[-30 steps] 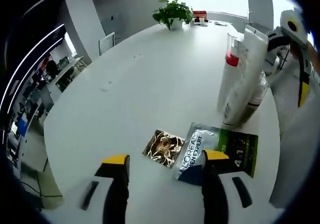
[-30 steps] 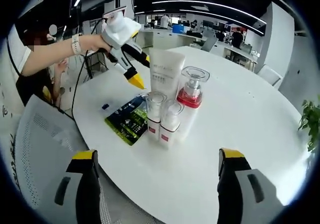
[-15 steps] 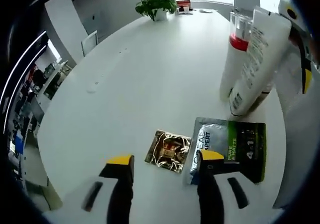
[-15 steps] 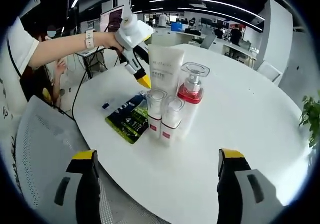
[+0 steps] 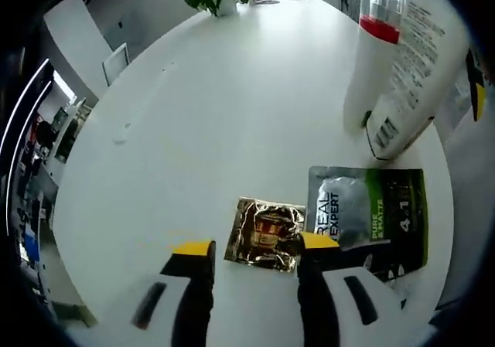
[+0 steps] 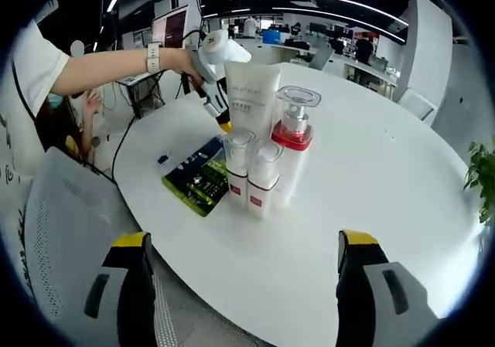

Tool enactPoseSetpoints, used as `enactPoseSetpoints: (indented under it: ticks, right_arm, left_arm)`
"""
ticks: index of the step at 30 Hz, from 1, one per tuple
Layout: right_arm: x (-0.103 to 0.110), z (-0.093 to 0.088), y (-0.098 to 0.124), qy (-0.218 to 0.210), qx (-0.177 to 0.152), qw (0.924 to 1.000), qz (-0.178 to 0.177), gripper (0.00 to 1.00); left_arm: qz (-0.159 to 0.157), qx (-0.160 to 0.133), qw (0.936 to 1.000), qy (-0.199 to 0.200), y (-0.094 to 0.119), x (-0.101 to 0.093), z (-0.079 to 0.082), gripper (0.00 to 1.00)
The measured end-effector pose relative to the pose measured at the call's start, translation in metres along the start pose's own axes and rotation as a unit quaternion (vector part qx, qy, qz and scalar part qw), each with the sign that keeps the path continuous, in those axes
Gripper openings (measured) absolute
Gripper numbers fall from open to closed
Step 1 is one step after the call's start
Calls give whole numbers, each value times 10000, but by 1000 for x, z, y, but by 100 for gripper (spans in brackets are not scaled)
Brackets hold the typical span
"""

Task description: Arrange the skincare products in the storage area until every visible bottle or jar stands upright without overlapping.

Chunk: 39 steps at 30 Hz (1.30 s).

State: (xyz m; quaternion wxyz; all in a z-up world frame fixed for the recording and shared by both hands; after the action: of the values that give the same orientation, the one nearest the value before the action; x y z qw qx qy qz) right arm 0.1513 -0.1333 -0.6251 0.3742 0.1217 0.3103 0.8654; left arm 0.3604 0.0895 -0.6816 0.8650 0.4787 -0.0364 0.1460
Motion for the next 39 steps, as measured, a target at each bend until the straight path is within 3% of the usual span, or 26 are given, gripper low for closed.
enactPoseSetpoints:
  ticks: [5,20,39]
  right_arm:
    - [1,-2,-1,-11,44,10000,37,99]
    - [3,-2,-6,15,111,9997,200,97]
    - [3,-5,-7,-40,189,9995,230,96]
  left_arm:
    - [-202,98,9997,-120,-13,3,-4,43]
    - [-460,218,9975,-489,-14,3,4,44]
    - [-762,195,9969,-63,-18,9,2,40]
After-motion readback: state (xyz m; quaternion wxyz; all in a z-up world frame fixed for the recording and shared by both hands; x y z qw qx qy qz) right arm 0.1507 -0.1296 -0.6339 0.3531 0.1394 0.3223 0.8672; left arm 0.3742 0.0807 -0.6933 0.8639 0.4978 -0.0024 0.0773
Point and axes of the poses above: the point that each gripper's makers call its tool centre point, and the gripper's own axes: y roughly backward along the fingers, x roughly to its left, z roughly out of its top, the point moved 8 cm from there along y, roughly backward along the fingers, and after that the axes turned 6 degrees about -x, right-handed, at the moved point
